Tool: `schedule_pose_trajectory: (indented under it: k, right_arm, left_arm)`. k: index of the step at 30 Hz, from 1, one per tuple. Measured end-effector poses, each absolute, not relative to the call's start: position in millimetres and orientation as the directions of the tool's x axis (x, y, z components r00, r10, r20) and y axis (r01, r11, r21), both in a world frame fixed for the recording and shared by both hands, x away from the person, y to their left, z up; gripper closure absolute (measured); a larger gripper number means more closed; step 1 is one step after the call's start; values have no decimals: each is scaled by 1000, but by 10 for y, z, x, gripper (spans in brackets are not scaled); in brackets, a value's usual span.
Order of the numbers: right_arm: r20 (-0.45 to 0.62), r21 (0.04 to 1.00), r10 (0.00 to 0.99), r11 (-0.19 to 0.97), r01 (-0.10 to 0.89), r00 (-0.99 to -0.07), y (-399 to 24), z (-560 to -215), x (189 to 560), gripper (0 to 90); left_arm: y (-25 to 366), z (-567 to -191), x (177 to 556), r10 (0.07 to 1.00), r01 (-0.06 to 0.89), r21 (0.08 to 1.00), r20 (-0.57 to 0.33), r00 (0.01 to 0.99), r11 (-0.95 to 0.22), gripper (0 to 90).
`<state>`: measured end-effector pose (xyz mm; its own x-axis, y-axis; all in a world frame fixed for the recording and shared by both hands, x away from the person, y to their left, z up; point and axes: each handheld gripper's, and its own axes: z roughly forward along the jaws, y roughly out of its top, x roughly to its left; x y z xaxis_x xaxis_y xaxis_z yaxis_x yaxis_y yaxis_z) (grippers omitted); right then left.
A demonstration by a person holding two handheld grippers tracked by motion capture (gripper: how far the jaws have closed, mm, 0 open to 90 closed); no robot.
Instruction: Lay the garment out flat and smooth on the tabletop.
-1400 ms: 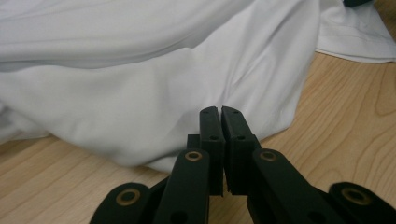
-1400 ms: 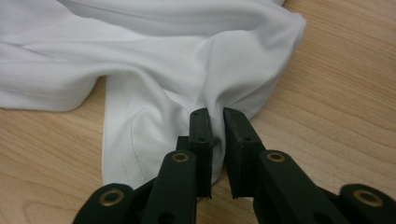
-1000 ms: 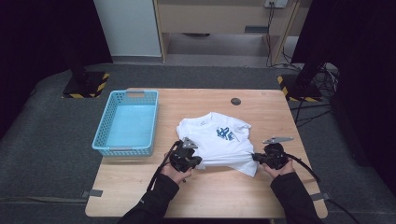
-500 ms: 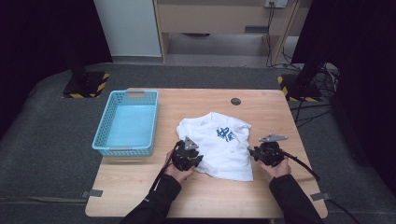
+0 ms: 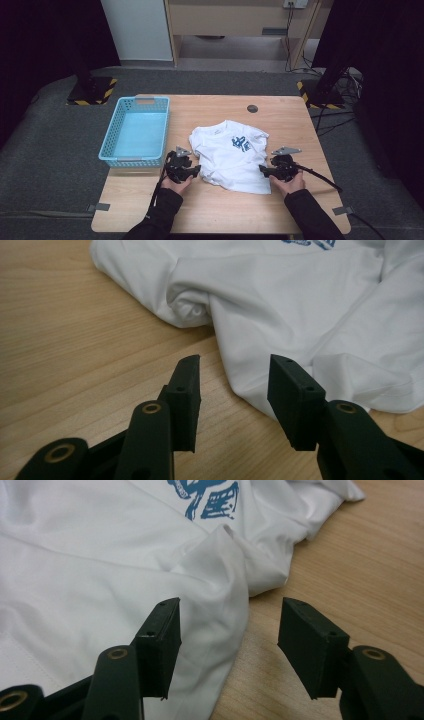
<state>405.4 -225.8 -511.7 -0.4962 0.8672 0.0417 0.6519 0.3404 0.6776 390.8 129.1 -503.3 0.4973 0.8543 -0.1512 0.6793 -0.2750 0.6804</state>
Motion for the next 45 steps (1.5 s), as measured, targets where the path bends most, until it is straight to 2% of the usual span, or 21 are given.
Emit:
schedule_pose_trajectory:
  k: [6, 8, 9, 10, 11, 12, 16, 21, 26, 35, 39, 43, 45]
  right_arm:
    - [33, 653, 864, 362, 665, -502, -2224, -5180, 4083, 555]
    - [38, 644, 860, 368, 671, -509, -2217, -5196, 4089, 614]
    - [52, 645, 850, 372, 667, -524, -2213, -5194, 4090, 696]
    - [52, 645, 850, 372, 667, -524, -2213, -5194, 4090, 696]
    - [56, 643, 848, 374, 669, -527, -2214, -5191, 4092, 739]
    - [50, 639, 842, 387, 665, -538, -2224, -5182, 4092, 818]
    - [55, 631, 836, 395, 668, -547, -2255, -5137, 4083, 866]
    - [32, 631, 846, 396, 667, -532, -2336, -5038, 4058, 867]
    - [62, 623, 876, 340, 704, -479, -2479, -4989, 4084, 865]
    - [-6, 607, 927, 301, 735, -375, -2731, -5019, 4172, 826]
    - [-93, 594, 930, 339, 730, -356, -2711, -5045, 4191, 795]
    - [-142, 592, 926, 362, 720, -349, -2667, -5066, 4201, 705]
    - [-144, 606, 927, 360, 709, -347, -2662, -5060, 4193, 626]
  left_arm:
    - [1129, -5212, 3998, 842, 674, 667, -128, 525, -318, 665]
    - [1092, -5238, 3987, 838, 644, 689, -98, 537, -332, 741]
    - [1064, -5239, 3980, 835, 650, 685, -112, 538, -327, 841]
    - [1064, -5239, 3980, 835, 650, 685, -112, 538, -327, 877]
    - [1051, -5234, 3971, 836, 646, 684, -96, 540, -339, 877]
    - [1019, -5222, 3952, 836, 636, 680, -62, 546, -365, 890]
    - [1025, -5173, 3943, 838, 641, 680, -72, 541, -355, 893]
    - [984, -4970, 3945, 820, 627, 714, -129, 557, -313, 893]
    - [760, -4842, 4005, 791, 590, 731, -114, 601, -343, 893]
    - [387, -4826, 4137, 769, 573, 743, -126, 627, -346, 893]
    - [253, -4887, 4227, 765, 588, 742, -162, 623, -323, 892]
    - [124, -4985, 4301, 738, 586, 735, -176, 651, -342, 885]
    - [114, -5006, 4303, 724, 586, 734, -190, 663, -344, 826]
